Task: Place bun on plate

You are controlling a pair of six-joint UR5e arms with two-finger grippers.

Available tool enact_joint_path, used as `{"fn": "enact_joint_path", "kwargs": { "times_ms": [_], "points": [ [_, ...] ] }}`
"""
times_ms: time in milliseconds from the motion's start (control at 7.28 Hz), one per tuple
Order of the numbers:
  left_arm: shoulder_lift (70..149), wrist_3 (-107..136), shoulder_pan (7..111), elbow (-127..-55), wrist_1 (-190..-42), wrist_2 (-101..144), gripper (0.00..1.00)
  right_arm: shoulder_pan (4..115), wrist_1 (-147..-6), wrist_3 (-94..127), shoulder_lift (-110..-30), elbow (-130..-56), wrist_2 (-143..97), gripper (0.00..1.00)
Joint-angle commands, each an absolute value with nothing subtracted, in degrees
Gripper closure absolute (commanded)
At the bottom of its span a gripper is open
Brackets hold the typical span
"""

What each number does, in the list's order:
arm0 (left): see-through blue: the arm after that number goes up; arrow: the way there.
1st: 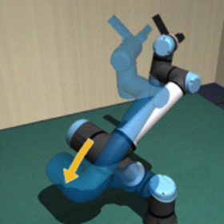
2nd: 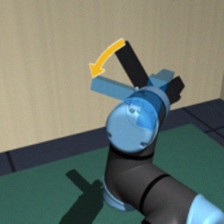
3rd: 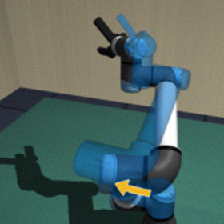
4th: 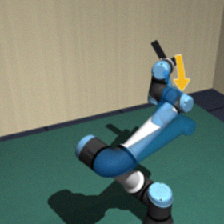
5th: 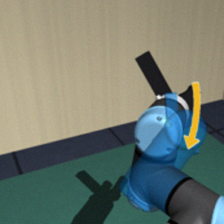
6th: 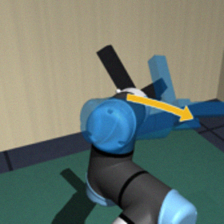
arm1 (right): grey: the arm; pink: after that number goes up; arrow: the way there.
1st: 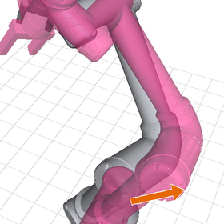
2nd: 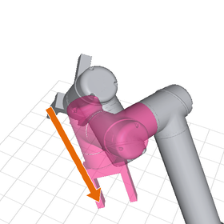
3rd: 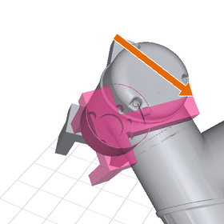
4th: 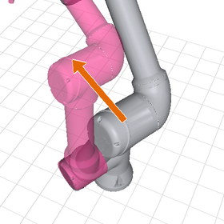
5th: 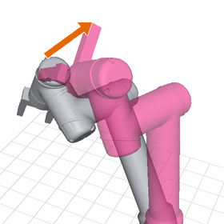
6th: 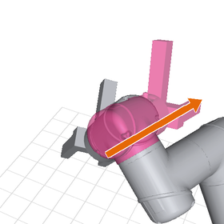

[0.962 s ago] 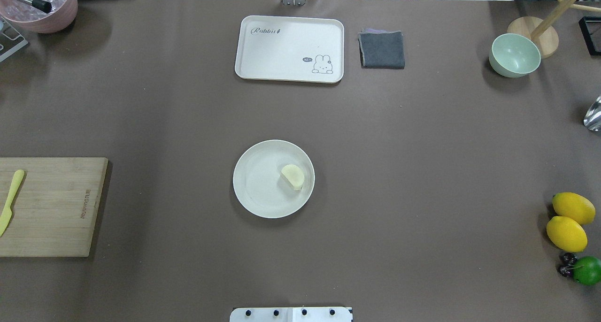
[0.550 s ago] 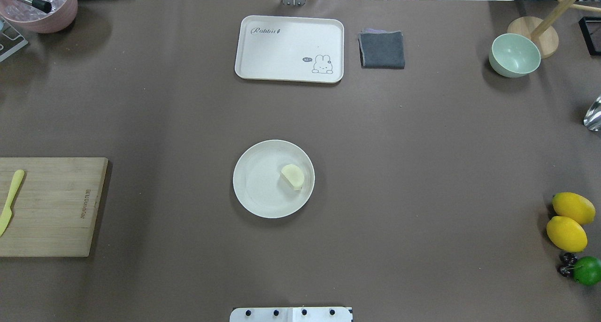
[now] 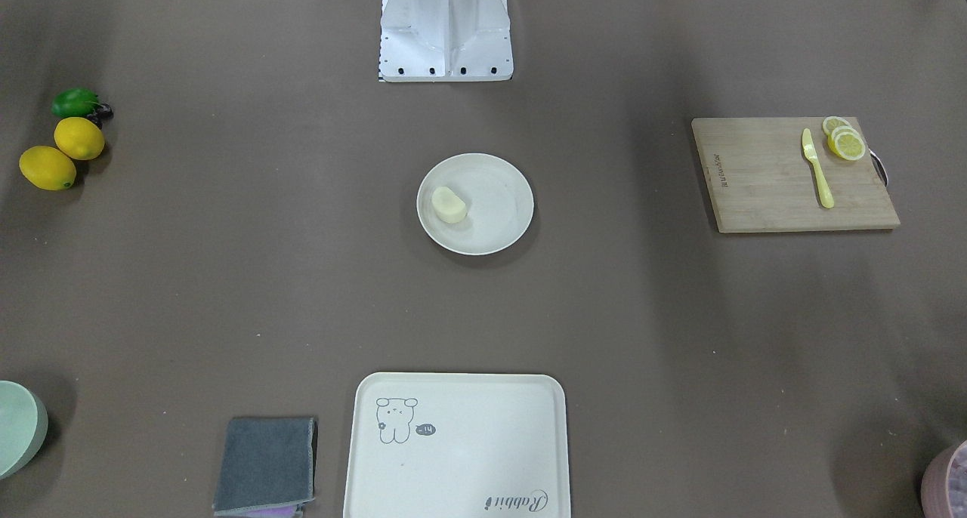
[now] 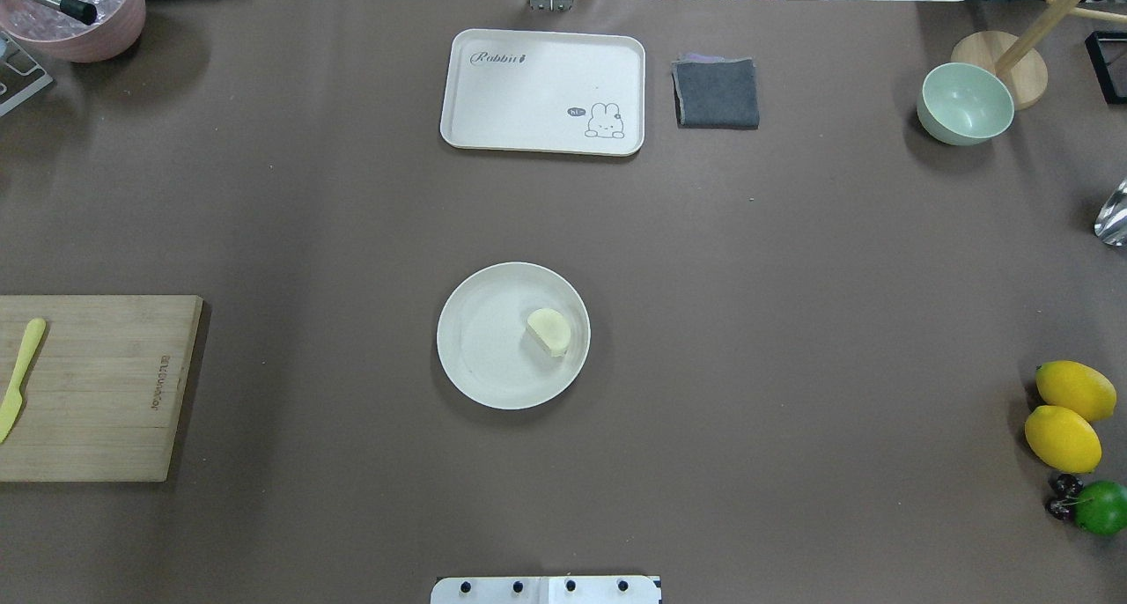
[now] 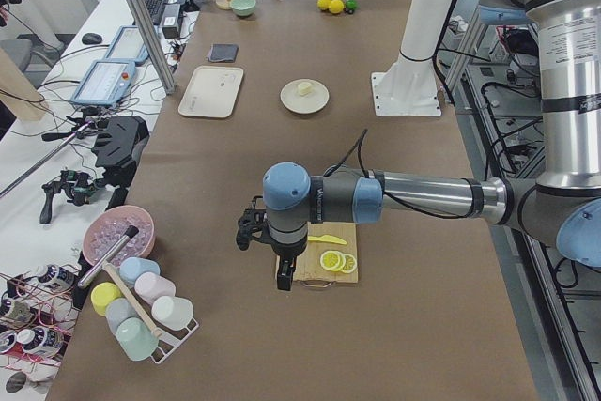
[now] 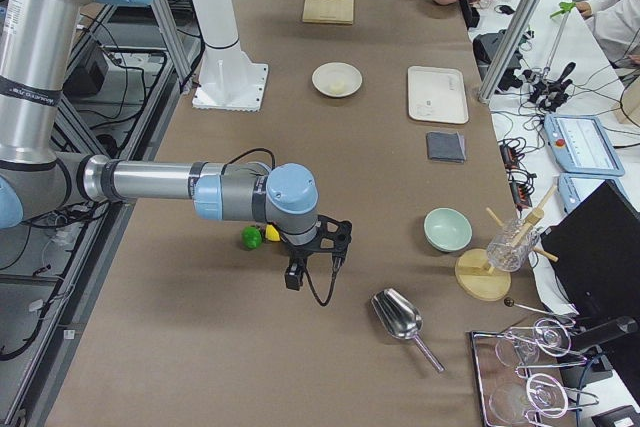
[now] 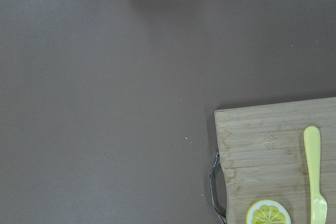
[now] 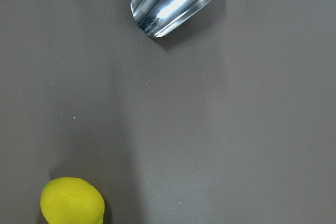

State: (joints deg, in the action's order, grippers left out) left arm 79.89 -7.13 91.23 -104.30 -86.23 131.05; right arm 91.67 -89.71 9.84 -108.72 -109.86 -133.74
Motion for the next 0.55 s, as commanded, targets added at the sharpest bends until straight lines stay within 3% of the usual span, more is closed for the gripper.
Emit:
{"fn": "enact_joint_path", "kwargs": {
  "times_ms": [0, 412],
  "points": [
    [79.89, -7.21, 91.23, -104.5, -86.22, 131.04, 0.02, 91.67, -89.65, 9.84, -108.72, -109.86, -133.77, 0.0],
    [79.72, -7.21, 91.23, -104.94, -86.13, 131.04, 0.02, 91.67, -89.65, 9.84, -108.72, -109.95, -134.38, 0.0]
  ]
}}
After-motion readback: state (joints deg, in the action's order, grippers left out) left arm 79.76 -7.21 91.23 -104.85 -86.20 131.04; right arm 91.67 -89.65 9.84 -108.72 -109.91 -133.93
